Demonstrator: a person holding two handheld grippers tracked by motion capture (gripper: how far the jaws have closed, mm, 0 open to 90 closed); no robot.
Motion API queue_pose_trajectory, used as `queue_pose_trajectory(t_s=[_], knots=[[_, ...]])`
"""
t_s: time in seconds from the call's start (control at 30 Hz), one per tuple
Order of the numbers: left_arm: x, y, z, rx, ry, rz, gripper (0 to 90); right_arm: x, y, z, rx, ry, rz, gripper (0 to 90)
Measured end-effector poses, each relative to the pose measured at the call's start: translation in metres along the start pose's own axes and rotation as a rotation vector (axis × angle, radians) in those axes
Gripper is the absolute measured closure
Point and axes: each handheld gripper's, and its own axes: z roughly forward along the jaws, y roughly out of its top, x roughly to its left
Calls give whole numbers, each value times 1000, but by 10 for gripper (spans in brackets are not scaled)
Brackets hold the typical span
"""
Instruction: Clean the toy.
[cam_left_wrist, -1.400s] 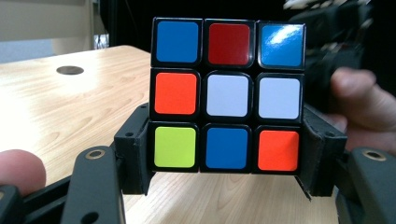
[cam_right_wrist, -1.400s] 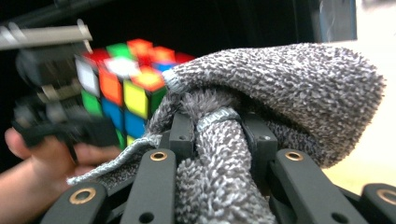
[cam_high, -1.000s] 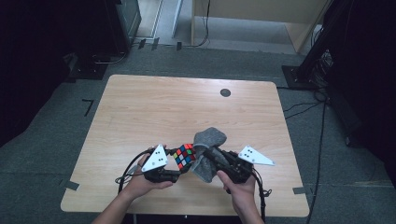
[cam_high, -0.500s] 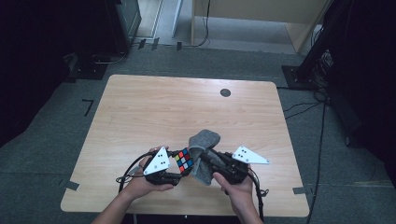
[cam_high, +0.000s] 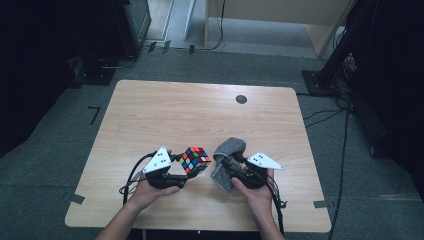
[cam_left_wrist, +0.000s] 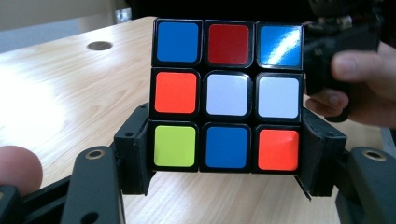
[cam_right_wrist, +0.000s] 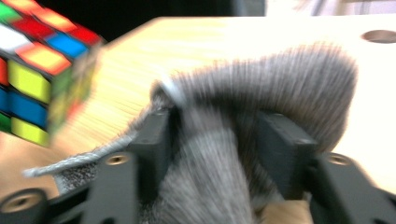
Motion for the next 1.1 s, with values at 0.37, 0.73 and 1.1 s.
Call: queue_pose_trajectory(t_s=[0.37,0.73,1.1], knots=[[13,2,-6,-8,5,-119,339,7,14,-13,-82,68,-199,347],[19,12,-10,31,-103,-265,339,40,-1,4,-152,244,-419,283],[15,16,-8,79,-206,-337,338,69,-5,8,-184,211,-597,178]])
